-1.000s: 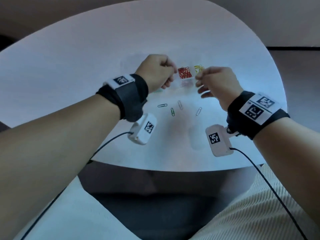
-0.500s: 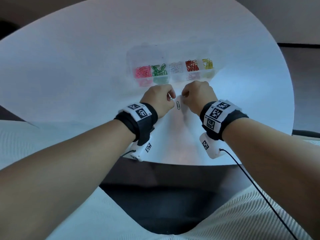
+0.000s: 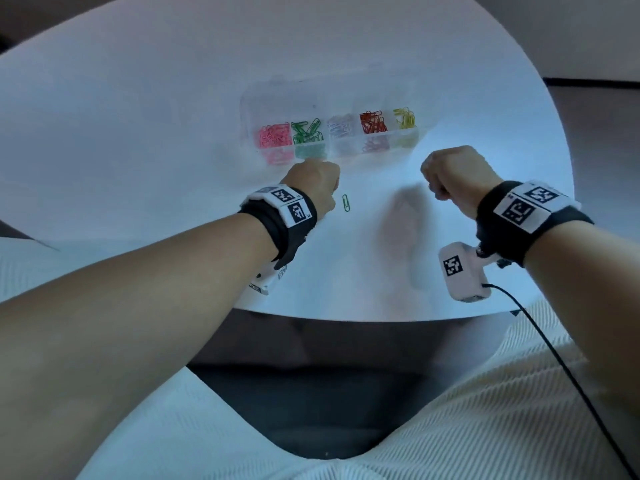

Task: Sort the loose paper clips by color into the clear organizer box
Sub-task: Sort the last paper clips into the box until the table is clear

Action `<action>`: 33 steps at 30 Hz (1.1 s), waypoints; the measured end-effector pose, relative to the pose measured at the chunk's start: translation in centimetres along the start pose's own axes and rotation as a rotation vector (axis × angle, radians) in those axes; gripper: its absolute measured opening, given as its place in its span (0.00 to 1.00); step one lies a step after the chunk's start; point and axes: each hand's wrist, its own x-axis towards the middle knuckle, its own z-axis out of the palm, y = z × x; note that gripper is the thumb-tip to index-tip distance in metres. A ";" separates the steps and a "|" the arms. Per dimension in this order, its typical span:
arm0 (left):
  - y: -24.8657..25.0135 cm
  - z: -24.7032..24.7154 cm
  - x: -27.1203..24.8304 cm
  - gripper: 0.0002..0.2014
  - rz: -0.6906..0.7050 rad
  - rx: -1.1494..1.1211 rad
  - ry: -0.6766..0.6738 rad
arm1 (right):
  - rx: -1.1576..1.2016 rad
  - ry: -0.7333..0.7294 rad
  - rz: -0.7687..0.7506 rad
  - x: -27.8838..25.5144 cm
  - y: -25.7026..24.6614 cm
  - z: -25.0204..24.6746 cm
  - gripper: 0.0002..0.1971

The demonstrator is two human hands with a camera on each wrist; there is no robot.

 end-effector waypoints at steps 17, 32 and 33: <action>0.4 -0.1 -1.5 0.05 0.056 -0.239 0.020 | -0.741 -0.165 -0.115 -1.2 1.9 2.5 0.12; 0.3 -0.5 -0.7 0.09 0.132 0.294 -0.240 | 0.154 -0.422 0.037 -4.1 -0.5 3.3 0.18; 0.5 -0.4 -0.8 0.09 0.140 0.344 -0.278 | 0.193 -0.418 0.030 -4.2 -0.7 3.4 0.17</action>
